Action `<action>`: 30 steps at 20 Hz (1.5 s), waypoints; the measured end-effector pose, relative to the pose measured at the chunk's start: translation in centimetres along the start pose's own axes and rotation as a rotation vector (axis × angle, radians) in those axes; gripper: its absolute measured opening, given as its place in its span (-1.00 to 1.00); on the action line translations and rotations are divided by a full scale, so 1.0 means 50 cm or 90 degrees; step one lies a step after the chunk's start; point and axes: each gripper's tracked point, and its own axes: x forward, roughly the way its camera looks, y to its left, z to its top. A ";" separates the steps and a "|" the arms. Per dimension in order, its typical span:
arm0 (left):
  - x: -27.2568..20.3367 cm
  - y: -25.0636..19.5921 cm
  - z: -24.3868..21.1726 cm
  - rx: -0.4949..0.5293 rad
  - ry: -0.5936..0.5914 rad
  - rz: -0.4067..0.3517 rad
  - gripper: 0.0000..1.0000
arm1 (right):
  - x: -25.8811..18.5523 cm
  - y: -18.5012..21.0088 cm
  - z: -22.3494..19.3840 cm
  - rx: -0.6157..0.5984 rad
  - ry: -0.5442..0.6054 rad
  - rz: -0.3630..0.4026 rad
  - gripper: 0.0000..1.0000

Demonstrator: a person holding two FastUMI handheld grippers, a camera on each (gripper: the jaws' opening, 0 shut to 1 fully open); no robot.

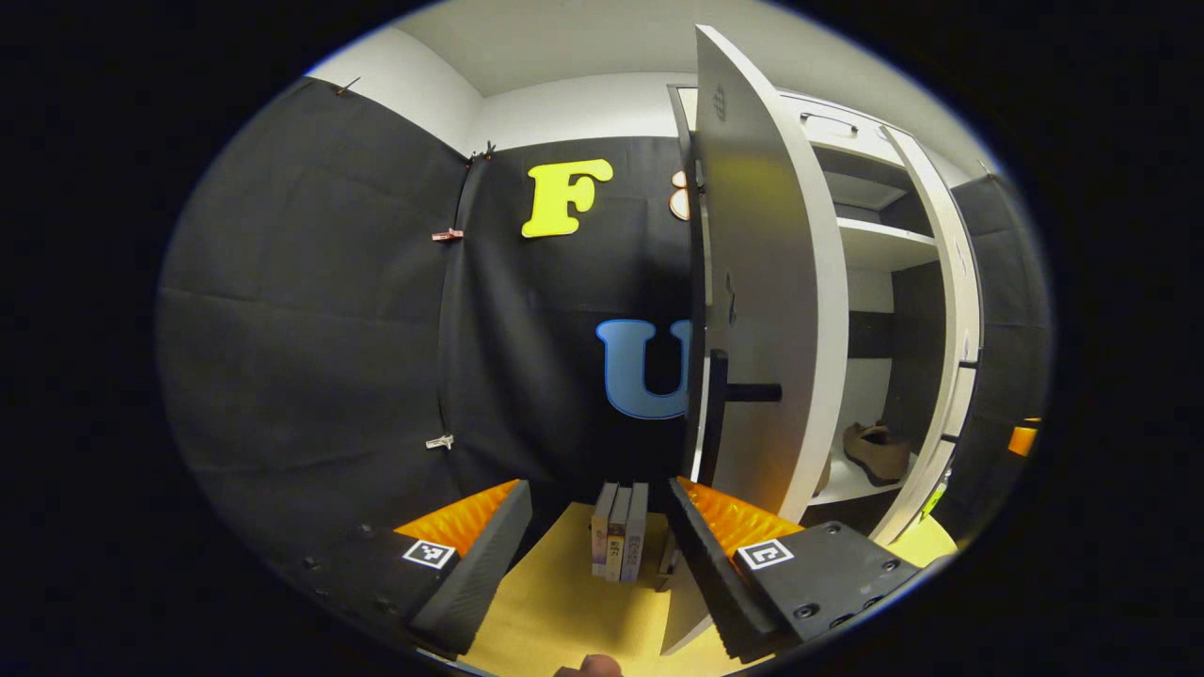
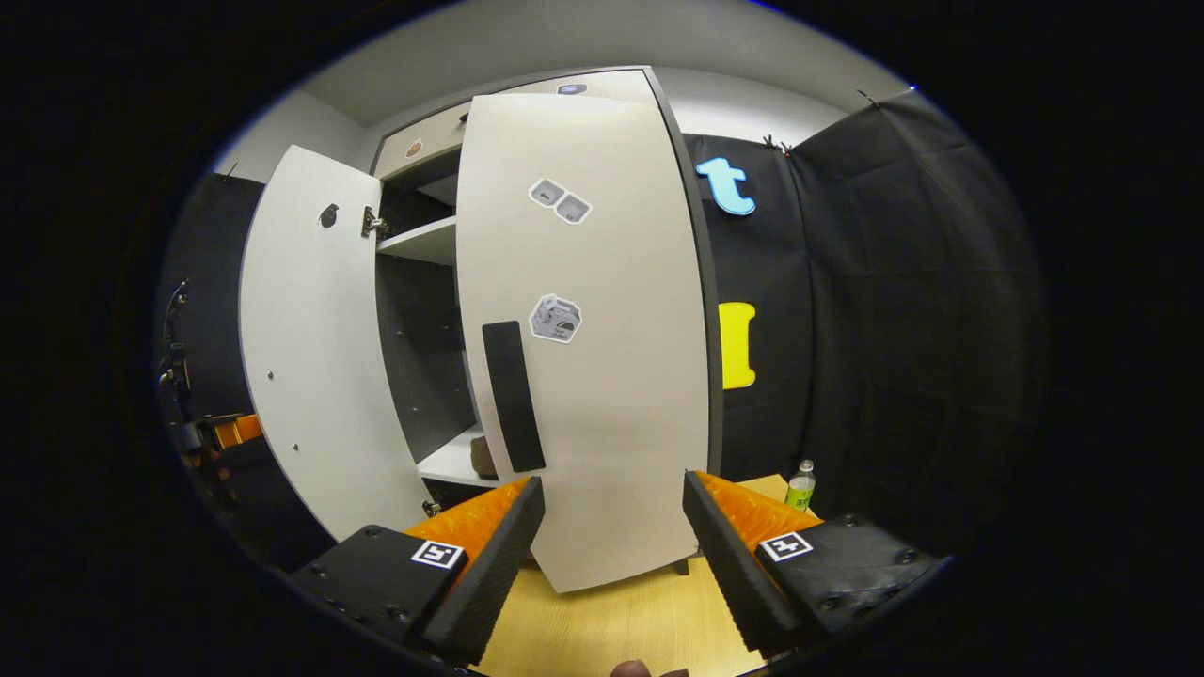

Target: Grab one shoe with the right hand and put it into the shoe cabinet, grab the other shoe with the left hand and put it into the shoe cabinet; then close the right door with the right hand and the left door with the left hand.

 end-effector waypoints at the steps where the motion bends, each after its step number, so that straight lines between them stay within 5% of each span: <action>1: -0.008 -0.015 -0.004 -0.003 0.000 -0.003 0.87 | 0.000 0.002 0.002 -0.001 -0.002 0.003 0.96; 15: -0.014 -0.316 -0.002 -0.018 -0.005 -0.138 0.83 | 0.000 0.005 0.025 0.005 -0.015 0.025 0.96; 16: -0.009 -0.326 0.000 -0.018 -0.006 -0.142 0.94 | 0.000 0.006 0.029 0.005 -0.018 0.026 0.96; 17: -0.010 -0.334 0.001 -0.017 -0.005 -0.145 0.83 | -0.002 0.008 0.033 0.005 -0.021 0.026 0.96; 30: -0.054 -0.341 -0.035 -0.010 0.021 -0.149 0.89 | -0.002 0.017 0.038 0.005 -0.029 0.022 0.95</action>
